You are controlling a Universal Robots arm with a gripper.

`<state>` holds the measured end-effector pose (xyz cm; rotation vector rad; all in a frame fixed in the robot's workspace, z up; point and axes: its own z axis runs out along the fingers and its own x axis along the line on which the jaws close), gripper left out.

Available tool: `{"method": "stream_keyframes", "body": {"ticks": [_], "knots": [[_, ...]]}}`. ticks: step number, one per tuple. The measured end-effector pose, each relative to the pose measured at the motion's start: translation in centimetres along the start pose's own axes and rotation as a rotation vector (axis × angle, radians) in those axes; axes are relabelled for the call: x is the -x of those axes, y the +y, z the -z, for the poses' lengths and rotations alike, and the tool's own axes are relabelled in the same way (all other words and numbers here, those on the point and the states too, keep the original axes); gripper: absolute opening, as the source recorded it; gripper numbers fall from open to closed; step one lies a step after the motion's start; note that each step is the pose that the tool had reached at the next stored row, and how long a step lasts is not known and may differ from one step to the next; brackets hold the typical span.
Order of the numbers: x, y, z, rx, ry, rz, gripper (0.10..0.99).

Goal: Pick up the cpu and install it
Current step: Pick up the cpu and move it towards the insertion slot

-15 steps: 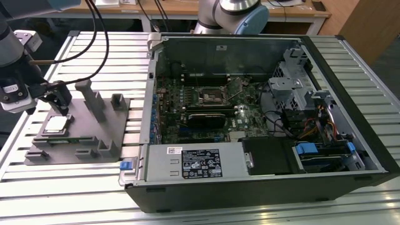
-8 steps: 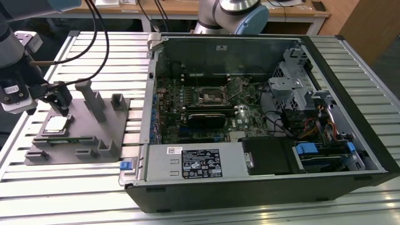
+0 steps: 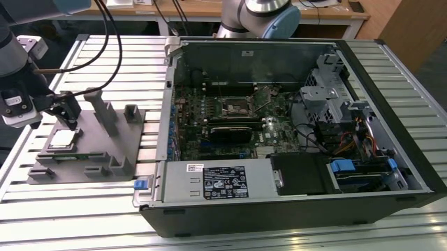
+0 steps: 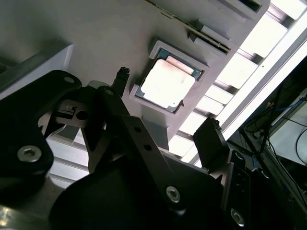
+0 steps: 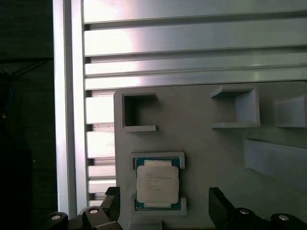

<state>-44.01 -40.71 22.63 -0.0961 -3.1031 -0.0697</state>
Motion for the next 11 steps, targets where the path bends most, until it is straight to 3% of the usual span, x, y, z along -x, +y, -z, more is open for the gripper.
{"method": "stream_keyframes", "body": {"ticks": [11], "knots": [[0.06,-0.61,-0.94,0.0,0.0003,0.007,0.82]]}}
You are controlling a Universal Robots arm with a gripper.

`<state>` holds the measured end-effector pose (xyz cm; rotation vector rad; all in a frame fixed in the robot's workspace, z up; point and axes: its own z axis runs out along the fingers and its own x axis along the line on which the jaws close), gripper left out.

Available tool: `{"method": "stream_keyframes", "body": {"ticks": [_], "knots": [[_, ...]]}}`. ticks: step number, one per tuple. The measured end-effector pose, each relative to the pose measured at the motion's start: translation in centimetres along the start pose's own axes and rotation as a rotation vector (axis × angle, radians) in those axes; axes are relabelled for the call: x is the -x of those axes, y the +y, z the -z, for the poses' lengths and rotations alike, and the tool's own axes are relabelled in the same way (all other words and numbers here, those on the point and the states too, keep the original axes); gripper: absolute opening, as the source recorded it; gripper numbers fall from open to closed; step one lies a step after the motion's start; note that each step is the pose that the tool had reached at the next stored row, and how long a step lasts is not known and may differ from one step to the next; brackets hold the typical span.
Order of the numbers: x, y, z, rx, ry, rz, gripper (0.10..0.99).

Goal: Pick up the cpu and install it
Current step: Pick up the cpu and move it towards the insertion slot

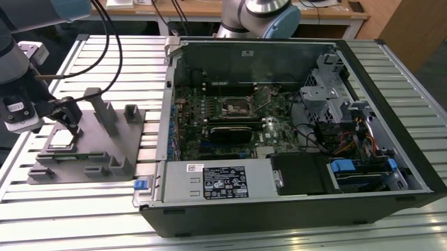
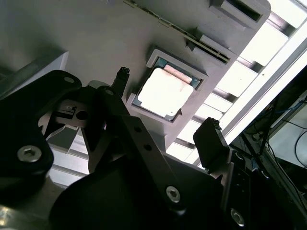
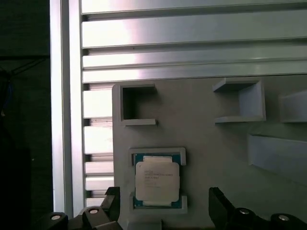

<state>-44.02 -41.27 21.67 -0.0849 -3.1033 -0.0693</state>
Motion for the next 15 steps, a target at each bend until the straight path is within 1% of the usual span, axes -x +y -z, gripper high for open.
{"method": "stream_keyframes", "body": {"ticks": [10,15], "knots": [[0.02,-0.05,-1.0,0.0,-0.0007,0.007,0.82],[0.02,-0.07,-1.23,0.0,-0.0006,0.007,0.82]]}}
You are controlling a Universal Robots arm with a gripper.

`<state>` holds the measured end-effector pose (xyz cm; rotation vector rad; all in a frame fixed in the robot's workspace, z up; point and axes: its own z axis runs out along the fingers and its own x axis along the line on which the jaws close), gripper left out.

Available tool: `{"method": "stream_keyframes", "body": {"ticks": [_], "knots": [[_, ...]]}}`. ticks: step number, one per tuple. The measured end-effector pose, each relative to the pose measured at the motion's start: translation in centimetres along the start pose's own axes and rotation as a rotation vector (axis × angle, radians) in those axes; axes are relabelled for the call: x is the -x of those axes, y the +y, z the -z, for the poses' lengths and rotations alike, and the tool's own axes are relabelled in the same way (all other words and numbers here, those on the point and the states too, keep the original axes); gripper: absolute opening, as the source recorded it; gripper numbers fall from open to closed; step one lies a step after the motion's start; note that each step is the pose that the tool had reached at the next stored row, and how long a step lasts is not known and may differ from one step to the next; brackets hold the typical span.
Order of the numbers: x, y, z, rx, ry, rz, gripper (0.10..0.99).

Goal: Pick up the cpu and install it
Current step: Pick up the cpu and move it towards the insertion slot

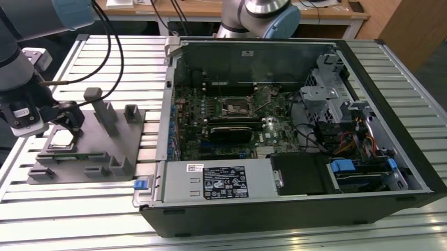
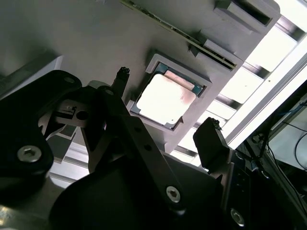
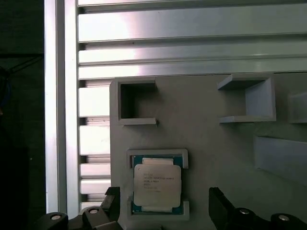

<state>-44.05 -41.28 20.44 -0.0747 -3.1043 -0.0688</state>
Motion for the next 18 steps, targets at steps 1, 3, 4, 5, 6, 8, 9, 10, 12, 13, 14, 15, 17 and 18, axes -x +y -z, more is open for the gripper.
{"method": "stream_keyframes", "body": {"ticks": [1,3,4,5,6,8,9,10,12,13,14,15,17,18], "knots": [[-0.01,0.0,-0.03,0.0,-0.0001,0.0,0.82],[-0.03,0.0,-0.06,0.0,-0.0001,0.0,0.82],[-0.05,0.0,-0.06,0.0,-0.0001,0.0,0.82],[-0.07,0.0,-0.07,0.0,-0.0002,0.0,0.82],[-0.09,0.0,-0.09,0.0,-0.0003,0.0,0.82],[-0.12,-0.01,-0.12,0.0,-0.0002,0.0,0.82],[-0.13,-0.01,-0.14,0.0,-0.0003,0.0,0.82],[-0.14,-0.01,-0.16,0.0,-0.0002,0.0,0.82],[-0.16,-0.02,-0.19,0.0,-0.0001,0.0,0.82],[-0.16,-0.02,-0.23,0.0,-0.0001,0.0,0.82],[-0.16,-0.02,-0.28,0.0,-0.0002,0.0,0.82],[-0.16,-0.02,-0.33,0.0,-0.0001,0.0,0.82],[-0.16,-0.02,-0.43,0.0,-0.0001,0.0,0.82],[-0.15,-0.03,-0.48,0.0,-0.0001,0.0,0.82]]}}
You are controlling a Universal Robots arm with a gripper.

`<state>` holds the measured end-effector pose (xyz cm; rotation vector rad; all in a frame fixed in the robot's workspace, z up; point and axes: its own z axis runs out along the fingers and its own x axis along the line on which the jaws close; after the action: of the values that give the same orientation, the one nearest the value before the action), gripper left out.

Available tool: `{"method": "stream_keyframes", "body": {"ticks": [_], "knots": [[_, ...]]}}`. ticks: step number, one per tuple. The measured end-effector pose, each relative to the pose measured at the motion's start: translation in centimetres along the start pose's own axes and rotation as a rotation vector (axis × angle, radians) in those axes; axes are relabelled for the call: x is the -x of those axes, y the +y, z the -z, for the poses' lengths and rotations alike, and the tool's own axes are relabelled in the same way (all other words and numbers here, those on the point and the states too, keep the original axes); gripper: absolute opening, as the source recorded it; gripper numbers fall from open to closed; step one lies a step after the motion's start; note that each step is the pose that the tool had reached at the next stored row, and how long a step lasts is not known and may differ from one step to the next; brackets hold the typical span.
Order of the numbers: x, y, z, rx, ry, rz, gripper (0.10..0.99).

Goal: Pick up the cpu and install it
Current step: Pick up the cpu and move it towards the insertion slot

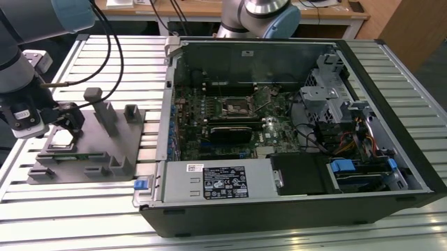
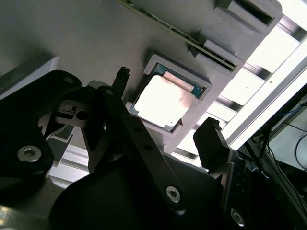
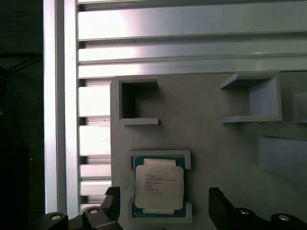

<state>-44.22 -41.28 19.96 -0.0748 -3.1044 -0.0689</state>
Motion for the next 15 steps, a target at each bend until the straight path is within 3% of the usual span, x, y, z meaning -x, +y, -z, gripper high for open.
{"method": "stream_keyframes", "body": {"ticks": [11,14,15], "knots": [[-0.13,0.07,-0.84,0.0,0.0001,0.0,0.82],[-0.28,0.15,-0.96,0.0,-0.0001,-0.001,0.745],[-0.32,0.17,-0.99,0.0,-0.0002,-0.001,0.678]]}}
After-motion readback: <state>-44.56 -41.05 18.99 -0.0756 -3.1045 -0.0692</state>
